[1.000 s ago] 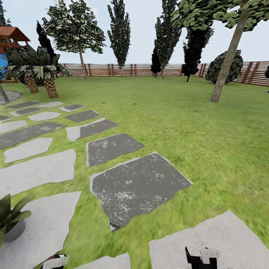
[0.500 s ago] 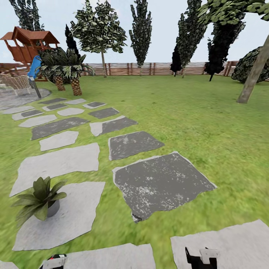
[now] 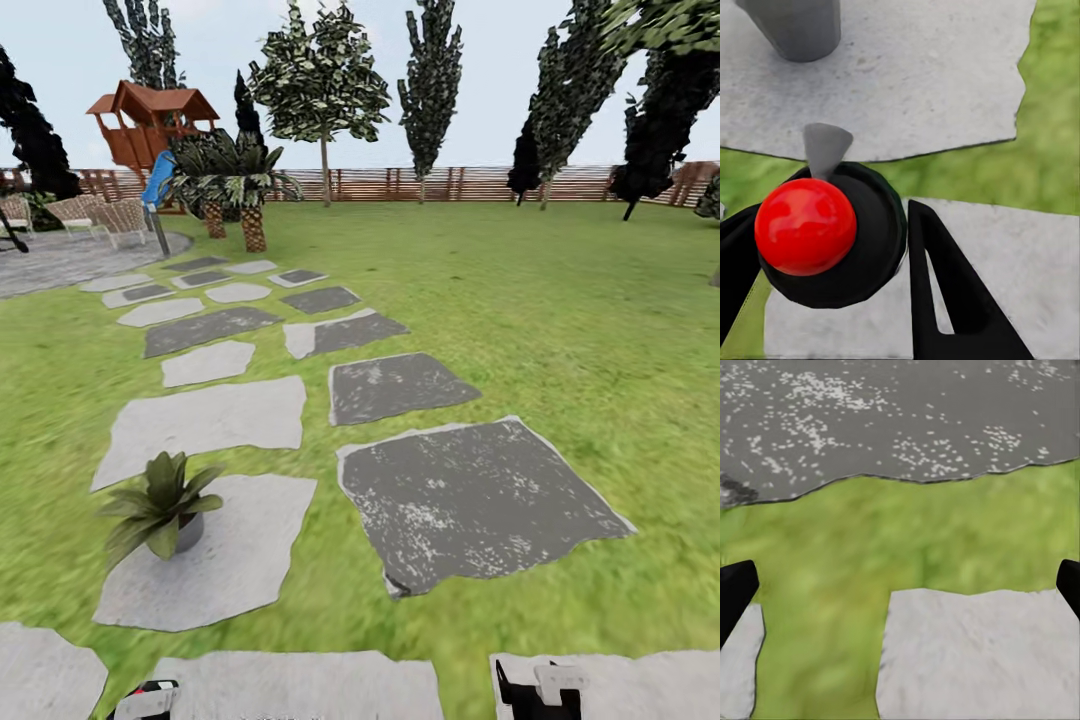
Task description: Pick up the pesticide atomizer in the garden and spray insectifuge to fully cover both potted plants in the garden.
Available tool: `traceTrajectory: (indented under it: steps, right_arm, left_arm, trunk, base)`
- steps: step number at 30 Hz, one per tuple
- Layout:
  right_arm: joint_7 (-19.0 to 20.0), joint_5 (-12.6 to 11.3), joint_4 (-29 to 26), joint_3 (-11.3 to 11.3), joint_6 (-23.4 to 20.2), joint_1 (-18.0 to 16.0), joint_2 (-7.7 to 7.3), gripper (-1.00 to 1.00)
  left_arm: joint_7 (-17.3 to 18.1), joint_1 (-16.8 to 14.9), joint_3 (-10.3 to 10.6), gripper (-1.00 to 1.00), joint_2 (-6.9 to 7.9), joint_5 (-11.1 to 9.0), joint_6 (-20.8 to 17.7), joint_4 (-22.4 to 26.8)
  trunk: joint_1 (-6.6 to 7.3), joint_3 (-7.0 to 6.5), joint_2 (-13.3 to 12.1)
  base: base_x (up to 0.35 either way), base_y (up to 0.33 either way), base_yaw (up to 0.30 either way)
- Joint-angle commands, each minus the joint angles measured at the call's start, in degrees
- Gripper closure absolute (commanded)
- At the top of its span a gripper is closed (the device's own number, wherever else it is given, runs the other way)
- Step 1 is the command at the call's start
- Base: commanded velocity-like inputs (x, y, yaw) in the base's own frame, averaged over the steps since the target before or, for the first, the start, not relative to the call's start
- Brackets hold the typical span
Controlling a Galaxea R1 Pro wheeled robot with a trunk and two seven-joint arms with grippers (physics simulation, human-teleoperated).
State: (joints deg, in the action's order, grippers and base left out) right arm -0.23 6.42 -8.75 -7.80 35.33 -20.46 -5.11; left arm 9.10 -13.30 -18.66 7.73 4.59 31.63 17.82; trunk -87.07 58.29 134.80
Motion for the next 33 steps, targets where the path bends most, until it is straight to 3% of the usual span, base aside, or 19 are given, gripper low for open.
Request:
traceTrajectory:
  steps: [1,33]
  right_arm:
    - [-0.03,0.61,0.00,-0.47,0.18,-0.02,0.01,-1.00]
    - [-0.04,0.61,-0.22,-0.47,0.14,-0.02,0.01,-1.00]
  left_arm:
    - [0.30,-0.06,-0.50,1.00,-0.02,0.46,0.19,-0.06]
    - [0.30,-0.06,-0.50,1.00,0.00,0.43,0.19,-0.06]
  trunk:
    - [0.01,0.05,0.02]
    - [0.01,1.46,0.02]
  base:
    - [0.000,0.000,0.279]
    - [0.000,0.000,0.245]
